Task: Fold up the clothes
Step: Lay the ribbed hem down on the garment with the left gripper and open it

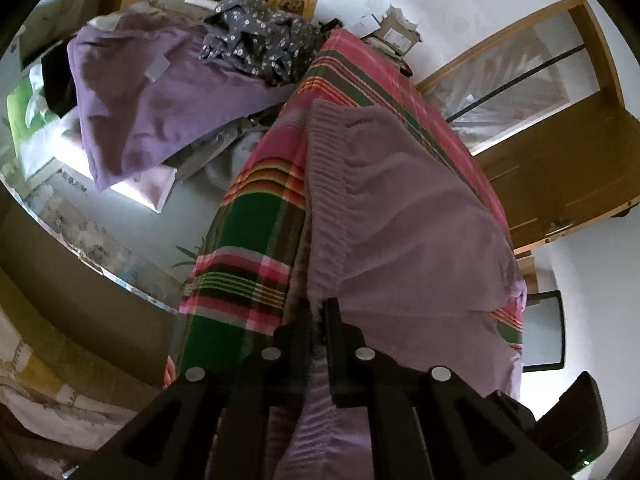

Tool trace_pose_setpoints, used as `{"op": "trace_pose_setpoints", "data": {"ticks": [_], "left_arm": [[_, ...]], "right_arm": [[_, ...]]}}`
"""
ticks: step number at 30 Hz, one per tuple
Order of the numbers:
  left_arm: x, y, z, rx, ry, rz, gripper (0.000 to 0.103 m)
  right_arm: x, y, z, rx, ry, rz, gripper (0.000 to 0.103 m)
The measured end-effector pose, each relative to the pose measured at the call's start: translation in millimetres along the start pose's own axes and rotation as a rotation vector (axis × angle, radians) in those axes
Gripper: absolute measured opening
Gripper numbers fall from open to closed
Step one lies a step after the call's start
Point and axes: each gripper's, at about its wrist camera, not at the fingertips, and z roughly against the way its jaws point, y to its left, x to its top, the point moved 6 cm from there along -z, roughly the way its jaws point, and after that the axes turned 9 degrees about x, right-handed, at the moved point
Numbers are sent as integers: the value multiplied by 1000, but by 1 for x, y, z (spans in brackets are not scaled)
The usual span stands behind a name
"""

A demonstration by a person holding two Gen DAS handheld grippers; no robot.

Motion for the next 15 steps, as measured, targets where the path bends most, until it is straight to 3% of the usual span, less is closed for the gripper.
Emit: {"op": "trace_pose_setpoints", "data": {"ticks": [8,15], "left_arm": [[9,-3,25,147,-61,-57,12],[40,-47,30,189,-144,-176,16]], "right_arm": [[9,-27,25,-75,-33,-4,40],[21,-65,37,-151,-12,2,40]]}}
